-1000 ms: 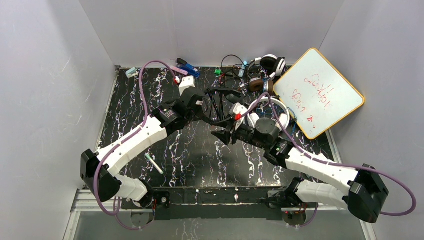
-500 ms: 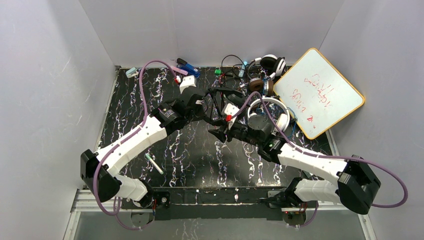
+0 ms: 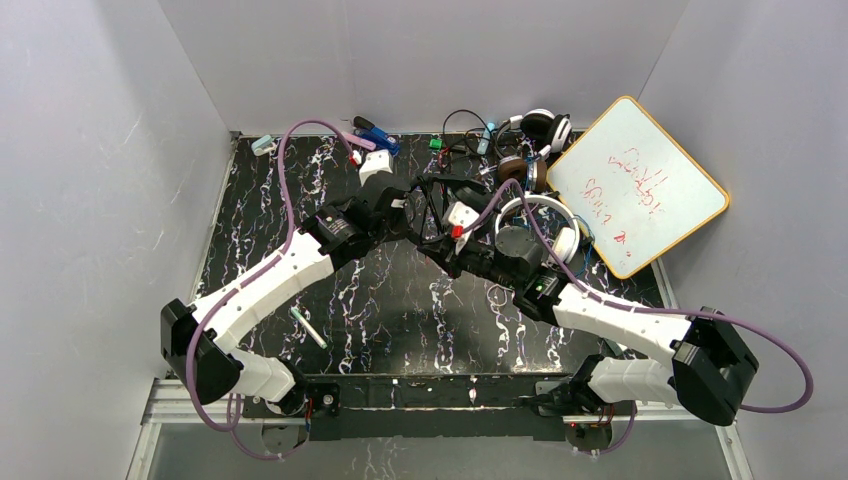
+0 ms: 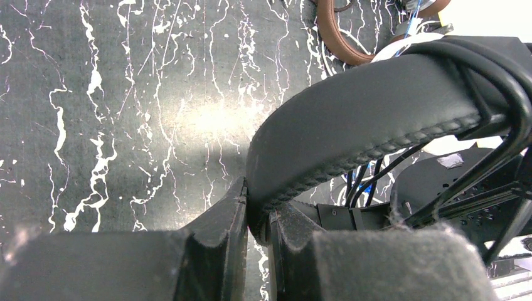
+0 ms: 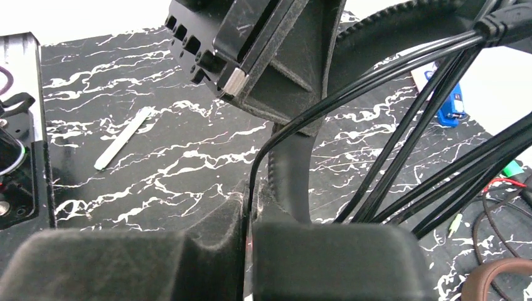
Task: Wrap the headphones
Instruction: Wrap the headphones cable around the headphones.
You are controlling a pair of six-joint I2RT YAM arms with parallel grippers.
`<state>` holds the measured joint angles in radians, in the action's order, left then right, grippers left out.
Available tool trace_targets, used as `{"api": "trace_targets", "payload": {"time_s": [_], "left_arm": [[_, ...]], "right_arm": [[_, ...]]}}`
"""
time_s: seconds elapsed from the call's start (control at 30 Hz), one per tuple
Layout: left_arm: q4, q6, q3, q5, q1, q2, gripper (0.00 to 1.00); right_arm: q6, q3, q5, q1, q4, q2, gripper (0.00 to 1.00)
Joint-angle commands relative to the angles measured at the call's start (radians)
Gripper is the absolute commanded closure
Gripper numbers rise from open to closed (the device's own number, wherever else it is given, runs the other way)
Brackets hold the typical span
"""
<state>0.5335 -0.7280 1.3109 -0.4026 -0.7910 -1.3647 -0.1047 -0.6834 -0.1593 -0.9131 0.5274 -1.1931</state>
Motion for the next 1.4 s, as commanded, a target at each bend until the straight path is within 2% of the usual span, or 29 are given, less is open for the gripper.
{"api": "trace_targets", "payload": {"time_s": [0.0,0.2,0.43,0.67,0.77,0.9,1.13,1.27,1.33,1.37], "left_arm": [[-0.015,-0.008,0.06,-0.027,0.004,0.032,1.0],[0.002,0.025,0.06,-0.126,0.006,0.035,1.0],[0.001,0.038,0.061,-0.156,0.01,0.038,1.0],[-0.004,0.034,0.05,-0.135,0.01,0.049,1.0],[-0.007,0.025,0.047,-0.106,0.01,0.05,1.0],[-0.015,0.013,0.033,-0.069,0.009,0.053,1.0],[-0.017,-0.006,0.016,-0.068,0.01,0.062,1.0],[-0.023,-0.016,0.016,-0.058,0.01,0.066,1.0],[-0.026,-0.017,0.018,-0.046,0.01,0.063,1.0],[-0.026,-0.016,0.019,-0.043,0.01,0.061,1.0]], "right_arm": [[0.045,-0.057,0.0,-0.006,0.002,0.018,0.99],[0.211,-0.147,-0.049,-0.005,-0.293,0.051,0.99],[0.376,-0.162,-0.022,-0.004,-0.459,0.082,0.99],[0.479,-0.242,0.03,-0.003,-0.63,0.013,0.99],[0.518,-0.246,0.109,-0.003,-0.652,-0.02,0.99],[0.562,-0.227,0.199,-0.002,-0.614,-0.037,0.88],[0.654,-0.201,0.287,0.006,-0.599,-0.055,0.89],[0.695,-0.157,0.329,0.012,-0.576,-0.034,0.86],[0.703,-0.125,0.36,0.013,-0.553,-0.009,0.72],[0.704,-0.104,0.373,0.014,-0.54,0.004,0.7]]}}
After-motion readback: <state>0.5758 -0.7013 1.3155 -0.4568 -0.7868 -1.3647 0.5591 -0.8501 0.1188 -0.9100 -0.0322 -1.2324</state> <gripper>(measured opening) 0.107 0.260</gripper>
